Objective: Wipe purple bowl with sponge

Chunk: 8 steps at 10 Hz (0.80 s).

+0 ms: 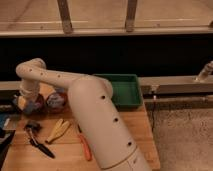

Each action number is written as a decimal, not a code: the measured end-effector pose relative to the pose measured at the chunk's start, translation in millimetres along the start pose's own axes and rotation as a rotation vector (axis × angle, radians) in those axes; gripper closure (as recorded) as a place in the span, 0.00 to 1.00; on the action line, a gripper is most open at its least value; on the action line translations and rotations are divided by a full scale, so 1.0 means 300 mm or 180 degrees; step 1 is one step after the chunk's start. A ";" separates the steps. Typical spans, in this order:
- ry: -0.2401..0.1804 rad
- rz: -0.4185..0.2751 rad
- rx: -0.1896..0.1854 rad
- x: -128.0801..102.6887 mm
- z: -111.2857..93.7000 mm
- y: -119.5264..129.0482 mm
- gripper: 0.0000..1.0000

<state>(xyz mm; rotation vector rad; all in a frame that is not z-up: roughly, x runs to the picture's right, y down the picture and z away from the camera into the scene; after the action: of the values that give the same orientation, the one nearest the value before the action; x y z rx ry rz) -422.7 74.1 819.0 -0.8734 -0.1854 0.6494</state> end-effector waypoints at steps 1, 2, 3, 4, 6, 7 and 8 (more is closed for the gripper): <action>-0.0017 0.0047 0.0082 0.021 -0.046 -0.028 1.00; -0.0042 0.0066 0.0153 0.025 -0.083 -0.055 1.00; -0.0081 0.0080 0.0241 0.015 -0.124 -0.095 1.00; -0.0113 0.0070 0.0316 -0.013 -0.155 -0.133 1.00; -0.0146 -0.0011 0.0354 -0.087 -0.150 -0.171 1.00; -0.0173 -0.0062 0.0323 -0.134 -0.129 -0.181 1.00; -0.0187 -0.0116 0.0268 -0.177 -0.096 -0.186 1.00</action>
<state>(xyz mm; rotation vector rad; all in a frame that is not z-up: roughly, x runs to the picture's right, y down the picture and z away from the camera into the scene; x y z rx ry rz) -427.8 -2.5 848.7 -0.7692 -0.2246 0.6449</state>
